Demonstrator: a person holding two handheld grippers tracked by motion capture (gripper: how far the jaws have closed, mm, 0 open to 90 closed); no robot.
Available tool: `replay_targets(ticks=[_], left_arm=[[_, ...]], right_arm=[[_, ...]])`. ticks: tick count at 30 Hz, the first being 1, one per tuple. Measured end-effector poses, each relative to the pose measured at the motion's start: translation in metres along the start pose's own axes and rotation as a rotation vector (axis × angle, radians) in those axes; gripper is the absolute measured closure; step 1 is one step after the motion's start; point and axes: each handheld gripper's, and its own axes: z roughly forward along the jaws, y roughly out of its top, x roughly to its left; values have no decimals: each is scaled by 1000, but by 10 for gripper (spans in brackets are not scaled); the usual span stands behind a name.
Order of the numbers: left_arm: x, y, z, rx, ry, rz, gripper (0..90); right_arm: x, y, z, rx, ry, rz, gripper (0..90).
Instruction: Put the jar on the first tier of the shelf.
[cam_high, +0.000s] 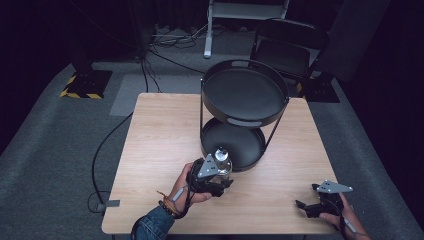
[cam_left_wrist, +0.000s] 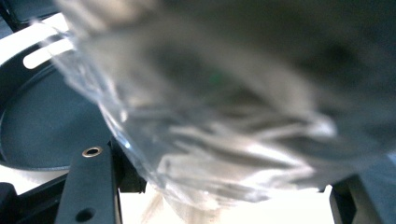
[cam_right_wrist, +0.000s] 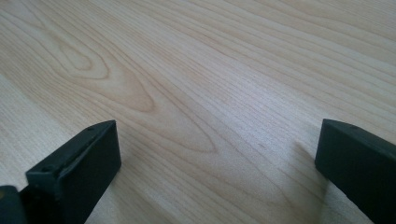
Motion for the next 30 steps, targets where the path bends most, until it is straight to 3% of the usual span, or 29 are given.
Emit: replay_targets(ticks=[16, 30], left_arm=[[17, 16, 14, -64, 33, -42, 347], [35, 26, 30, -101, 91, -61, 347]], right_arm=[[0, 0, 0, 0, 0, 0, 0], [0, 0, 0, 0, 1, -1, 0]])
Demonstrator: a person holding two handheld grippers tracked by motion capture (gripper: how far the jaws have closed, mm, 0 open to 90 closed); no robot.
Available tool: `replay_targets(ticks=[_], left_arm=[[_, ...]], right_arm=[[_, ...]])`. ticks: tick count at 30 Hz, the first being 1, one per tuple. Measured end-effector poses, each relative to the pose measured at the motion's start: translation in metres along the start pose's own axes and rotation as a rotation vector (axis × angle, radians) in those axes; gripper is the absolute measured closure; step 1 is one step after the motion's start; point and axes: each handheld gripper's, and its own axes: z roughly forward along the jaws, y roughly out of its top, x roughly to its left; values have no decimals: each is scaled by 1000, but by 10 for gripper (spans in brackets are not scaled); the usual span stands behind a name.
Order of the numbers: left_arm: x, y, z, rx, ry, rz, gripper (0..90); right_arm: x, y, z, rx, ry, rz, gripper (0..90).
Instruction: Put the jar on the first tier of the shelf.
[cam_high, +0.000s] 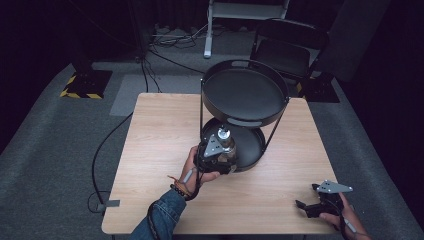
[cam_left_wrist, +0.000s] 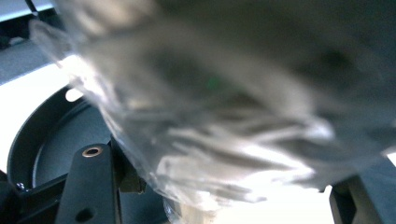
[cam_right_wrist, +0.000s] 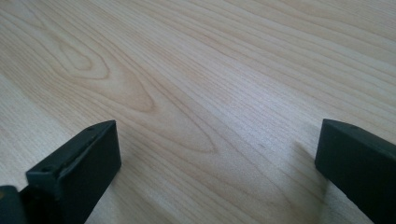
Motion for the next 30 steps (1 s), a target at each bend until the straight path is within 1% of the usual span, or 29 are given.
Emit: replay_targets(ticks=[2, 5, 10, 13, 14, 18, 20, 21, 22, 26, 30], left_arm=[[1, 1, 3, -8, 4, -1, 347], [1, 2, 7, -16, 25, 7, 347], [2, 1, 15, -33, 42, 2, 347], [2, 1, 20, -40, 42, -2, 347], [1, 1, 22, -43, 55, 7, 347], [1, 0, 26, -54, 54, 14, 347], [1, -3, 31, -48, 54, 12, 347], [1, -4, 32, -44, 62, 26, 347], [1, -5, 34, -43, 67, 32, 347], [3, -9, 40, -37, 72, 22, 347], [4, -11, 45, -25, 82, 36, 347]], right_arm=[[0, 0, 0, 0, 0, 0, 0], [0, 0, 0, 0, 0, 0, 0], [0, 0, 0, 0, 0, 0, 0], [0, 0, 0, 0, 0, 0, 0], [0, 0, 0, 0, 1, 0, 0], [0, 0, 0, 0, 0, 0, 0], [0, 0, 0, 0, 0, 0, 0], [0, 0, 0, 0, 0, 0, 0], [0, 0, 0, 0, 0, 0, 0], [0, 0, 0, 0, 0, 0, 0], [0, 0, 0, 0, 1, 0, 0]])
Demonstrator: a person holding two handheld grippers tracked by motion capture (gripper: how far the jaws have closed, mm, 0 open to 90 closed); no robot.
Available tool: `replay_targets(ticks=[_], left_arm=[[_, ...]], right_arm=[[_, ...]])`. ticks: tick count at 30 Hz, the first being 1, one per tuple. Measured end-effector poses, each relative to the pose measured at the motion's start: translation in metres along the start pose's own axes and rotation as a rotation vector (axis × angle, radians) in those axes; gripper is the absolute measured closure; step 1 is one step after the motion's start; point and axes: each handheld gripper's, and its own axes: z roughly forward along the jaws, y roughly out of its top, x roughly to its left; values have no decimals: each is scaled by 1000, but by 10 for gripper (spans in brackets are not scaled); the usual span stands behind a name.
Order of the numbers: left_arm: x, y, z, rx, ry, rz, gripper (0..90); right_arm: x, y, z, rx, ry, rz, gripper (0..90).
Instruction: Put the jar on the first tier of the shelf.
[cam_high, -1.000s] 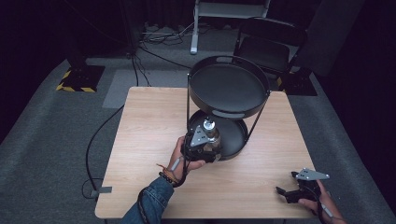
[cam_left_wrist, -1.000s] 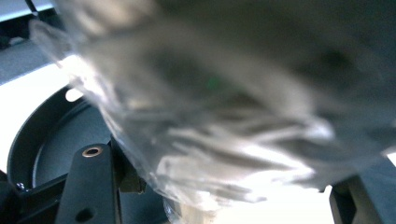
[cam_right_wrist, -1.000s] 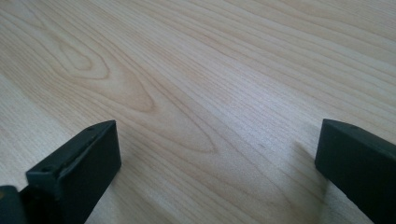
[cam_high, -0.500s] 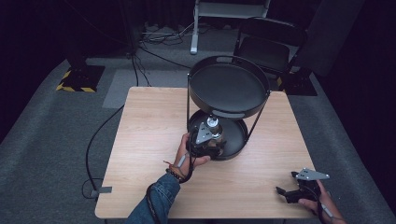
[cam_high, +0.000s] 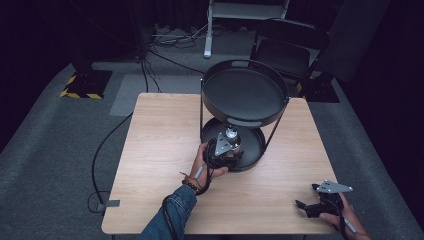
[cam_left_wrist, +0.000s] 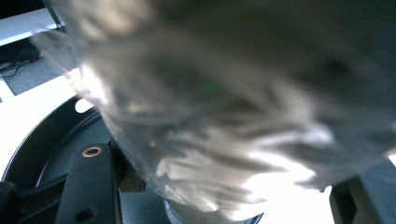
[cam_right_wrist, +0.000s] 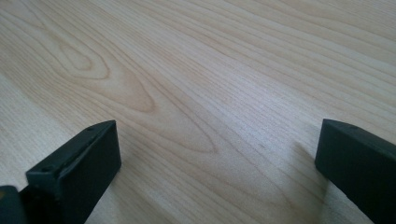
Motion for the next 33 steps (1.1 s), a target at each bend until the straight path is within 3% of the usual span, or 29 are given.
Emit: replay_targets(ticks=[9, 33], left_arm=[[0, -5, 10, 22, 17, 1, 347], [5, -14, 28, 83, 14, -28, 347]], right_arm=[[0, 0, 0, 0, 0, -1, 0], [0, 0, 0, 0, 0, 0, 0]])
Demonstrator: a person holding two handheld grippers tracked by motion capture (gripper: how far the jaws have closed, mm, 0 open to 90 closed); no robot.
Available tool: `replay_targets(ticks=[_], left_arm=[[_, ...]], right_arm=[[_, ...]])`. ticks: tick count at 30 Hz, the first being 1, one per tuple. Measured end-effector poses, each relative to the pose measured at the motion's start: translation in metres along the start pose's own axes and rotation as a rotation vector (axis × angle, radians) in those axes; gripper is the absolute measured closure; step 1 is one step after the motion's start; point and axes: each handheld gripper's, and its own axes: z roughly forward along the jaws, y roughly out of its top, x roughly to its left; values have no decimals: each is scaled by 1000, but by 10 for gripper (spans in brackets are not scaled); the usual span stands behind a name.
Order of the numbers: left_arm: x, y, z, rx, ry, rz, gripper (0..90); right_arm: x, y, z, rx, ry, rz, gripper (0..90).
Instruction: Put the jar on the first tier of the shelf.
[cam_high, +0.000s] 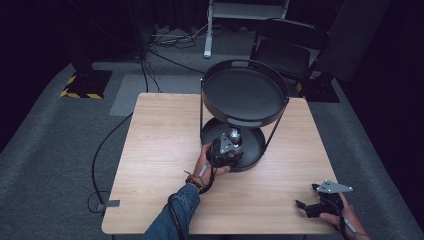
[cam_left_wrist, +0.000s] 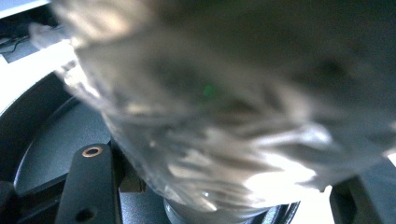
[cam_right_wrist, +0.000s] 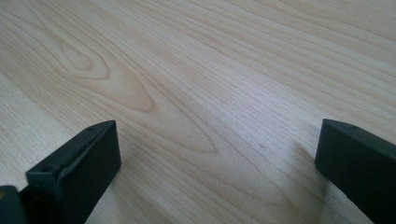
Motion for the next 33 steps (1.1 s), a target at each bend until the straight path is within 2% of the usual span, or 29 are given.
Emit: replay_targets(ticks=[5, 11, 15, 27, 33], left_arm=[[0, 2, 2, 10, -4, -4, 346], [4, 6, 5, 50, -6, -13, 346], [7, 6, 5, 54, -14, -26, 346], [6, 9, 5, 74, 1, -21, 341], [7, 9, 2, 79, -7, -25, 321]], right_arm=[[0, 0, 0, 0, 0, 0, 0], [0, 0, 0, 0, 0, 0, 0], [0, 0, 0, 0, 0, 0, 0], [0, 0, 0, 0, 0, 0, 0], [0, 0, 0, 0, 0, 0, 0]])
